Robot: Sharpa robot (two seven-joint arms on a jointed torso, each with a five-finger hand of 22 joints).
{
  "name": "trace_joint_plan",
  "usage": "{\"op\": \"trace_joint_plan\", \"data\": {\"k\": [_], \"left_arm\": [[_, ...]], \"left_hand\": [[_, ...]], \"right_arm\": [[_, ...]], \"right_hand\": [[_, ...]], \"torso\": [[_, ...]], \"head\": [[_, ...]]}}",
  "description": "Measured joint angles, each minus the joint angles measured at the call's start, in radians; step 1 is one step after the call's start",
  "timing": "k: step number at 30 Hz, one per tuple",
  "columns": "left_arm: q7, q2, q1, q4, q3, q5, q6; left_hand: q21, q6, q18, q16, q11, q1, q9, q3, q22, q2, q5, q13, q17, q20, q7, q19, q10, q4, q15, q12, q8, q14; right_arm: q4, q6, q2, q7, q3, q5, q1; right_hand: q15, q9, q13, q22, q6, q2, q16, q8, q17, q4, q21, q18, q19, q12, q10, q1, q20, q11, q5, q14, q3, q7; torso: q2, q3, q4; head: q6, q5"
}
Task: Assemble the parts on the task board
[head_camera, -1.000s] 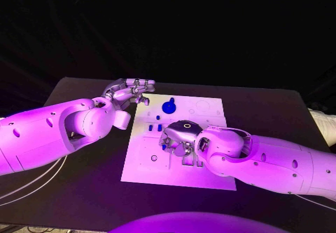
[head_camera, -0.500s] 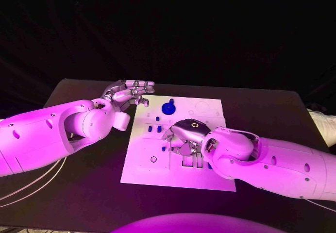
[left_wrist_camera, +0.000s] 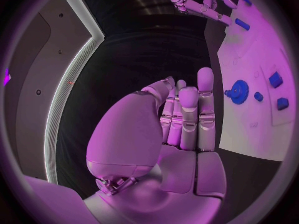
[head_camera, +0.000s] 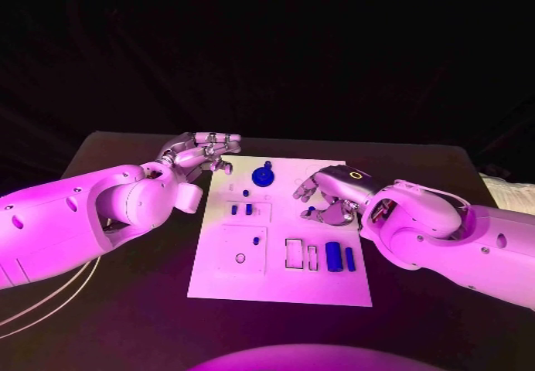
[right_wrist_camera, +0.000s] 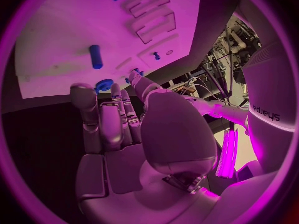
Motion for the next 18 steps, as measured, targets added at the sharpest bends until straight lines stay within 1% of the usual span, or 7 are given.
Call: {"op": "trace_joint_plan", "data": {"k": [1,3,4,11,15,16,18], "left_arm": [[0.0,0.0,0.0,0.0,0.0,0.0,0.001],[0.0,0.001,0.0,0.001,0.0,0.0,0.002],[0.0,0.001,0.0,0.001,0.0,0.0,0.002],[0.0,0.001,0.0,0.0,0.0,0.0,0.005],[0.0,0.002,0.0,0.0,0.0,0.0,0.007],[0.0,0.002,0.0,0.0,0.0,0.0,0.007],[0.0,0.002,0.0,-0.001,0.0,0.0,0.008]], "left_hand": [[0.0,0.0,0.0,0.0,0.0,0.0,0.0,-0.001,0.0,0.0,0.0,0.0,0.0,0.0,0.0,0.0,0.0,-0.001,0.0,0.0,0.0,0.0],[0.0,0.0,0.0,0.0,0.0,0.0,0.0,-0.001,0.0,0.0,0.0,0.0,0.0,0.0,0.0,0.0,0.0,-0.001,0.0,0.0,0.0,0.0],[0.0,0.0,0.0,0.0,0.0,0.0,0.0,-0.001,0.0,0.0,0.0,0.0,0.0,0.0,0.0,0.0,0.0,-0.001,0.0,0.0,0.0,0.0],[0.0,0.0,0.0,0.0,0.004,0.0,-0.001,-0.001,0.0,0.0,0.0,0.0,-0.002,0.0,0.0,0.0,-0.004,-0.001,0.0,0.0,0.0,0.0],[0.0,0.0,0.0,0.0,0.004,0.0,-0.001,-0.001,0.0,0.0,0.0,0.0,-0.001,0.0,0.0,0.0,-0.004,-0.001,0.0,0.0,0.0,0.0],[0.0,0.0,0.0,0.0,0.004,0.0,-0.001,-0.001,0.0,0.0,0.0,0.0,-0.001,0.0,0.0,0.0,-0.004,-0.001,0.0,0.0,0.0,0.0],[0.0,0.0,0.0,0.0,0.004,0.0,-0.001,-0.001,0.0,0.0,0.0,0.0,-0.001,0.0,0.0,0.0,-0.004,-0.001,0.0,0.0,0.0,0.0]], "right_arm": [[-0.006,0.005,-0.005,-0.002,0.0,-0.001,0.002],[-0.018,0.017,-0.011,-0.008,0.0,-0.003,0.004],[-0.022,0.023,-0.012,-0.011,0.0,-0.005,0.005],[-0.043,0.065,-0.01,-0.022,-0.002,-0.019,0.005],[-0.053,0.088,0.001,-0.027,-0.003,-0.026,0.005],[-0.056,0.094,0.005,-0.027,-0.003,-0.027,0.004],[-0.063,0.105,0.013,-0.029,-0.004,-0.03,0.004]], "right_hand": [[0.0,-0.003,0.0,-0.012,-0.002,0.0,-0.009,-0.004,-0.013,0.002,-0.009,0.0,-0.006,-0.008,-0.024,0.0,0.003,0.001,-0.009,0.0,-0.014,-0.008],[0.0,-0.004,0.0,-0.023,-0.003,-0.003,-0.016,-0.004,-0.024,0.002,-0.018,0.0,-0.013,-0.011,-0.047,0.003,0.005,0.006,-0.012,0.0,-0.033,-0.017],[0.003,-0.004,0.0,-0.026,-0.003,-0.005,-0.016,-0.004,-0.028,0.002,-0.018,0.0,-0.013,-0.011,-0.051,0.005,0.005,0.008,-0.012,0.003,-0.039,-0.018],[0.004,-0.005,0.002,-0.03,-0.006,-0.005,-0.016,-0.004,-0.031,0.004,-0.018,0.0,-0.013,-0.011,-0.051,0.005,0.005,0.008,-0.012,0.004,-0.048,-0.022],[0.003,-0.005,0.004,-0.03,-0.006,0.014,-0.016,-0.004,-0.033,0.004,-0.022,0.0,-0.013,0.006,-0.05,0.024,0.005,0.007,-0.012,0.004,-0.057,-0.022],[0.004,-0.005,0.004,-0.03,-0.006,0.018,-0.016,-0.004,-0.033,0.004,-0.022,0.0,-0.013,0.01,-0.044,0.028,0.005,0.002,-0.012,0.004,-0.057,-0.022],[0.003,-0.005,0.004,-0.03,-0.006,0.024,-0.016,-0.004,-0.033,0.004,-0.022,0.0,-0.013,0.02,-0.03,0.034,0.005,0.0,-0.012,0.004,-0.057,-0.021]], "torso": [[0.0,0.0,-0.0007],[0.0,0.0,-0.0012],[0.001,0.0,-0.0009],[0.001,-0.0005,0.0007],[0.001,-0.0006,0.0007],[0.001,-0.0008,0.0007],[0.001,-0.0012,0.0007]], "head": [[0.001,-0.001],[0.004,-0.002],[0.005,-0.003],[0.006,-0.004],[0.005,-0.003],[0.005,-0.003],[0.005,-0.002]]}}
